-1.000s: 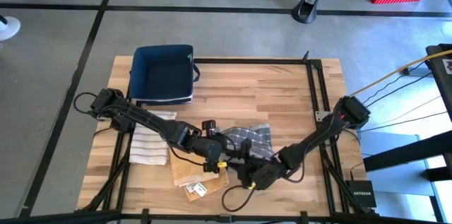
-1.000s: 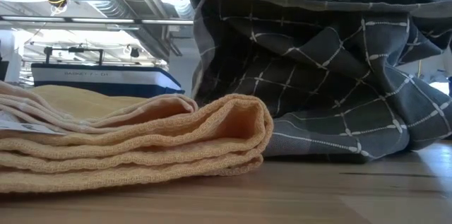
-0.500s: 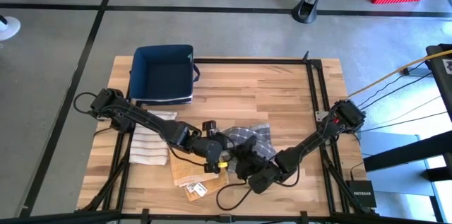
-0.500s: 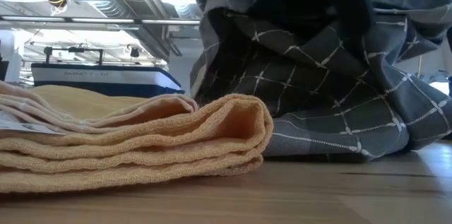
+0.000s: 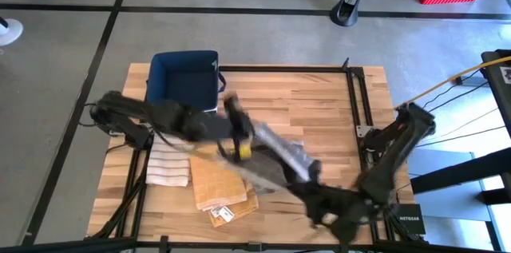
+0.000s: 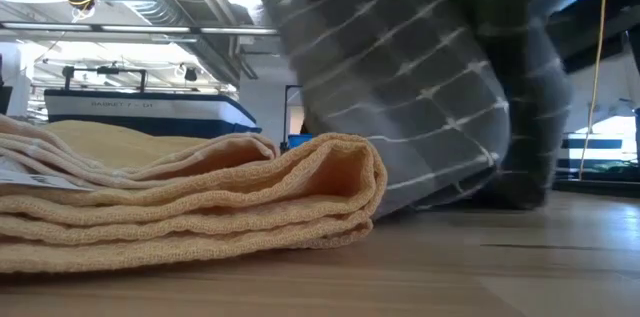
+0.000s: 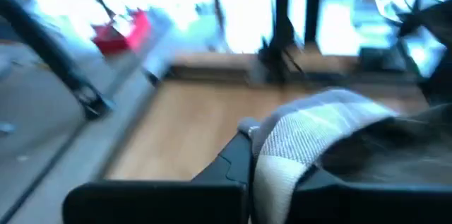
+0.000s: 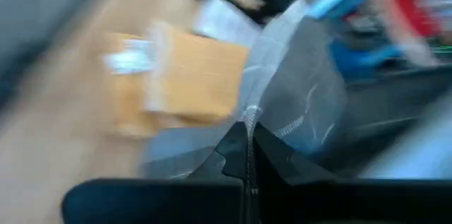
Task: Fold towel
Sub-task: Fold the gray pattern towel
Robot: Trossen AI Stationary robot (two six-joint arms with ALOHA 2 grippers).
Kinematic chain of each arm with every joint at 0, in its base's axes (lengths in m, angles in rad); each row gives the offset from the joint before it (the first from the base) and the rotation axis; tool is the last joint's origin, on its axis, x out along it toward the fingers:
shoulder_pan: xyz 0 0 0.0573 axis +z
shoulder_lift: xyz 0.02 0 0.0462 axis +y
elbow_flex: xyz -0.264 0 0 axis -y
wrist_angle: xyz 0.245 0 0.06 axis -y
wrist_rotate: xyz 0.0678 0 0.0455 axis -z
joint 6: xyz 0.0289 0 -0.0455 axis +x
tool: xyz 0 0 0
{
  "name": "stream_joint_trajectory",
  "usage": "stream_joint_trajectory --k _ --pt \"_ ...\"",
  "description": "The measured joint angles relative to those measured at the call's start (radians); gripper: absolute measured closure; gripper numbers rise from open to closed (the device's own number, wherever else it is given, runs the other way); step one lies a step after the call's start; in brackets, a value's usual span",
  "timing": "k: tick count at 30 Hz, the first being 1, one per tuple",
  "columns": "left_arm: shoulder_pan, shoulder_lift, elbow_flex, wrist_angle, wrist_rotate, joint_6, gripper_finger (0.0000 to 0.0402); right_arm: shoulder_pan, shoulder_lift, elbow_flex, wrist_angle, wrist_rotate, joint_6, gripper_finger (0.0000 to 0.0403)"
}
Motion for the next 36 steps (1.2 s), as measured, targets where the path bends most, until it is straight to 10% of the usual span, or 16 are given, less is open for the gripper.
stream_joint_trajectory --k 10,25,36 --pt "0.122 -0.124 0.125 -0.026 -0.172 0.089 0.0397 0.104 -0.243 0.113 -0.299 -0.203 0.315 0.0396" --pt "0.158 -0.095 0.124 -0.060 0.012 0.082 0.0397 0.113 -0.349 0.070 -0.696 -0.177 0.961 0.0383" --pt "0.112 0.064 0.123 -0.296 0.199 -0.086 0.0396 0.113 -0.348 -0.136 -0.715 -0.691 1.299 0.0239"
